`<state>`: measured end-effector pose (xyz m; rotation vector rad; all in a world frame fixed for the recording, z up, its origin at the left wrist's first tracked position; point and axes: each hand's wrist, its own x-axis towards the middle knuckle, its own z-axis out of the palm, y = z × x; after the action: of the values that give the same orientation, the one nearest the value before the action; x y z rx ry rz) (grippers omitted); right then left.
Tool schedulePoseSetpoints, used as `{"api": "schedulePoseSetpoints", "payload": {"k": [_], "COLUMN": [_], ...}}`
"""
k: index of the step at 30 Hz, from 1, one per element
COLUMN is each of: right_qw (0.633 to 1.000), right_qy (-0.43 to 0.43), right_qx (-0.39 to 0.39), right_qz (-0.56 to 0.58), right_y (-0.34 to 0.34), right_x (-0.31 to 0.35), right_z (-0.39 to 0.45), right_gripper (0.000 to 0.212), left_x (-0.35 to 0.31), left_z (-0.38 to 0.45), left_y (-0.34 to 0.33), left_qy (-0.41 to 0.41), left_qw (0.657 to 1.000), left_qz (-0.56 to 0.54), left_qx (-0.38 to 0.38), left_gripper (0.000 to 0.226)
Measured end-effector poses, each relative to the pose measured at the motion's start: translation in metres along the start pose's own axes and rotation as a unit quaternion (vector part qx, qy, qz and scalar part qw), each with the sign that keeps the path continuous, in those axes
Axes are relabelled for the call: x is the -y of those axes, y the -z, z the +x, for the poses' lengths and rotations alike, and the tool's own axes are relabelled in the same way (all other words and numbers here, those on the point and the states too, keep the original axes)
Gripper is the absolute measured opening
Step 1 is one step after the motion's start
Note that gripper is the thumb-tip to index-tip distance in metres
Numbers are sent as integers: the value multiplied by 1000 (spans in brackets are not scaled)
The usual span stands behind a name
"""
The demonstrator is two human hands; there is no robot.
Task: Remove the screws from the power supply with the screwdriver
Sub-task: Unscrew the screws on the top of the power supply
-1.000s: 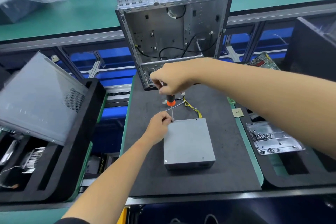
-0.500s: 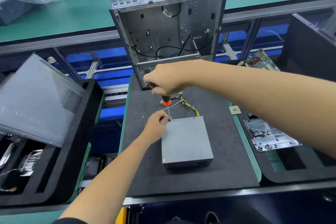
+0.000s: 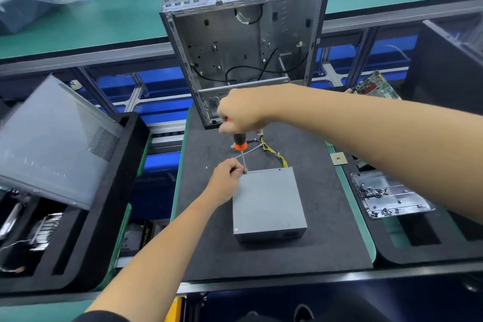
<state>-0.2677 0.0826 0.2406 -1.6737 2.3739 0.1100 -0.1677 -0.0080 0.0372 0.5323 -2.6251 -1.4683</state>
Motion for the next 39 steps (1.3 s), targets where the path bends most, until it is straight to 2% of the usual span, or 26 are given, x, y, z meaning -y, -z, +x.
{"api": "schedulePoseSetpoints", "payload": {"k": [2, 4, 7, 11, 12, 15, 16, 18, 20, 21, 22, 24, 26, 27, 29, 31, 32, 34, 36, 38, 39], "right_qw": [997, 992, 995, 998, 998, 998, 996, 989, 987, 990, 995, 999, 995, 997, 999, 992, 991, 996, 999, 996, 998], "right_qy": [54, 71, 38, -64, -58, 24, 50, 74, 67, 54, 30, -26, -40, -19, 27, 52, 54, 28, -25, -17, -1], "right_qx": [17, 46, 43, 7, 2, -7, -8, 4, 8, 4, -3, -29, -49, -35, 6, 33, 31, 10, -15, -31, -21], "right_qz": [51, 96, 79, -24, -19, 52, 75, 126, 144, 130, 93, -26, -80, -67, 34, 108, 122, 89, -19, -83, -60], "right_y": [1, 3, 3, 3, 1, 1, 2, 3, 1, 0, -2, -4, -4, -3, 0, 5, 4, 1, -1, -3, -3], "right_x": [0, 1, 2, -2, -5, -9, -10, -9, -7, -5, -5, -1, -1, 0, -2, -1, -1, 1, 3, 3, 3], "right_z": [-2, -4, -5, -5, -4, -5, -7, -11, -12, -11, -9, -4, -1, 0, -3, -9, -11, -9, -7, -3, -2], "right_gripper": [8, 23, 13, 45, 43, 10, 7, 23, 20, 12, 17, 41, 42, 33, 5, 26, 27, 18, 32, 30, 22], "left_x": [-1, -1, -2, -2, -2, -2, -2, -1, -1, -1, -1, -1, 0, 0, 0, 0, 0, 1, 1, 2, 2], "left_z": [-1, -1, -1, -1, -1, -1, -1, -2, -2, -2, -2, -2, -1, -1, -1, -1, -1, -1, 0, 1, 1], "left_y": [0, 1, 0, 0, 0, -1, 0, 0, 0, 0, 0, 0, 0, 0, -1, 0, 0, 0, 0, -1, -1], "left_qy": [-6, -7, -3, 9, 10, 10, 11, 8, 4, 4, 6, 10, 11, 11, 6, 1, -1, -1, 4, 6, 5], "left_qw": [1000, 1000, 1000, 1000, 1000, 1000, 1000, 1000, 1000, 1000, 1000, 1000, 1000, 1000, 1000, 1000, 1000, 1000, 1000, 1000, 1000], "left_qz": [-2, -4, -6, -3, -4, -8, -7, -8, -11, -12, -14, -12, -8, -8, -7, -5, -4, -6, -7, -4, -3], "left_qx": [0, -1, -1, 0, 0, -3, -3, -3, -2, -3, -3, 1, 3, 2, -2, -3, -2, 0, 1, 3, 3], "left_gripper": [29, 27, 30, 31, 31, 32, 32, 33, 34, 34, 33, 32, 32, 32, 34, 35, 35, 35, 35, 34, 34]}}
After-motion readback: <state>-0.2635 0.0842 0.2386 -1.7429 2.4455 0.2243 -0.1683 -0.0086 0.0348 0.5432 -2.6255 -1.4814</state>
